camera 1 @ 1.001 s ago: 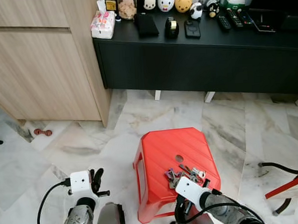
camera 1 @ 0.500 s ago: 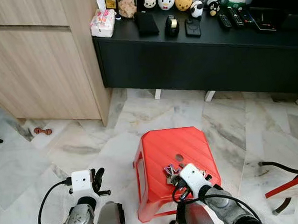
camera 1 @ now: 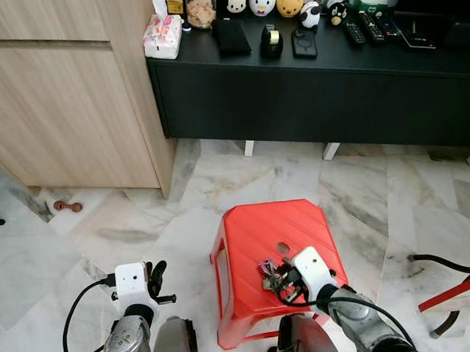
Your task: Hang keys on a hook
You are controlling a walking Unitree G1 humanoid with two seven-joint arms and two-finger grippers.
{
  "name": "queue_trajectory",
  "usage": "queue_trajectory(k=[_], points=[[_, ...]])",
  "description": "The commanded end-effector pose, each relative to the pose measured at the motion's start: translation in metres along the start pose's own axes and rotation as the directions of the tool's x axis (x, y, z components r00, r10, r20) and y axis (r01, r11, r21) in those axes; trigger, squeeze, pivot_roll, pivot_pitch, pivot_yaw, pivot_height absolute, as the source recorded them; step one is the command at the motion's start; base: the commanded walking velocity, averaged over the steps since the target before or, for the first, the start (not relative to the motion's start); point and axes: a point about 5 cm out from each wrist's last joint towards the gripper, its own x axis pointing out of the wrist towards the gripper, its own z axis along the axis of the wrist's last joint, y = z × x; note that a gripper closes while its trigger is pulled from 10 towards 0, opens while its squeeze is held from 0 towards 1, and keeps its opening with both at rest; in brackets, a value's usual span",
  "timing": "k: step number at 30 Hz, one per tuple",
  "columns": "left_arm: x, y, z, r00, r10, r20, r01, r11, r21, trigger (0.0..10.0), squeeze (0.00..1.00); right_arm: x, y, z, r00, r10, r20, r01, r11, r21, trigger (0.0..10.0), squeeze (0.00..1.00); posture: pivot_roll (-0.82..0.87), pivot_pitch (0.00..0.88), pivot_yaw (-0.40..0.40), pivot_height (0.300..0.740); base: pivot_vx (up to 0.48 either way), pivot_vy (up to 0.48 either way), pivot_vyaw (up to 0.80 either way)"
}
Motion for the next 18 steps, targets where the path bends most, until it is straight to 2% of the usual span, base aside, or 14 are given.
queue_trajectory(k=[1, 2, 6, 8, 9, 11, 14, 18], points=[[-0.003, 0.001, -0.007, 0.999, 0.001, -0.034, -0.001, 1.000, 0.013, 10.0, 0.00, -0.004, 0.003, -0.007, 0.997, 0.070, -0.025, -0.071, 0.997, -0.039, 10.0, 1.00, 0.18, 0.173, -0.109, 0.639, 0.000, 0.000, 0.00], [-0.003, 0.001, -0.007, 0.999, 0.002, -0.034, -0.001, 1.000, 0.013, 10.0, 0.00, -0.005, 0.005, -0.007, 0.993, 0.111, -0.035, -0.112, 0.993, -0.045, 10.0, 1.00, 0.18, 0.173, -0.109, 0.639, 0.000, 0.000, 0.00], [-0.004, 0.001, -0.007, 0.999, 0.003, -0.033, -0.003, 1.000, 0.014, 10.0, 0.00, -0.005, 0.005, -0.008, 0.987, 0.148, -0.058, -0.152, 0.986, -0.073, 10.0, 1.00, 0.18, 0.175, -0.110, 0.639, 0.000, 0.000, 0.00], [-0.004, 0.001, -0.007, 0.999, 0.003, -0.033, -0.003, 1.000, 0.014, 10.0, 0.00, -0.005, 0.005, -0.008, 0.985, 0.155, -0.081, -0.163, 0.981, -0.109, 10.0, 1.00, 0.18, 0.175, -0.111, 0.639, 0.000, 0.000, 0.00], [-0.004, 0.001, -0.008, 0.999, 0.003, -0.033, -0.002, 1.000, 0.014, 10.0, 0.00, -0.006, 0.005, -0.012, 0.975, 0.177, -0.134, -0.199, 0.964, -0.175, 10.0, 1.00, 0.18, 0.176, -0.111, 0.639, 0.000, 0.000, 0.00], [-0.004, 0.001, -0.008, 0.999, 0.002, -0.034, -0.002, 1.000, 0.014, 10.0, 0.00, -0.007, 0.005, -0.014, 0.971, 0.179, -0.158, -0.210, 0.954, -0.213, 10.0, 1.00, 0.18, 0.175, -0.111, 0.639, 0.000, 0.000, 0.00], [-0.003, 0.001, -0.008, 0.999, 0.003, -0.035, -0.003, 1.000, 0.014, 10.0, 0.00, -0.008, 0.004, -0.016, 0.974, 0.152, -0.165, -0.184, 0.962, -0.202, 10.0, 1.00, 0.18, 0.176, -0.111, 0.639, 0.000, 0.000, 0.00], [-0.004, 0.001, -0.008, 0.999, 0.003, -0.036, -0.002, 1.000, 0.014, 10.0, 0.00, -0.009, 0.004, -0.022, 0.971, 0.121, -0.206, -0.170, 0.956, -0.239, 10.0, 1.00, 0.18, 0.176, -0.113, 0.639, 0.000, 0.000, 0.00]])
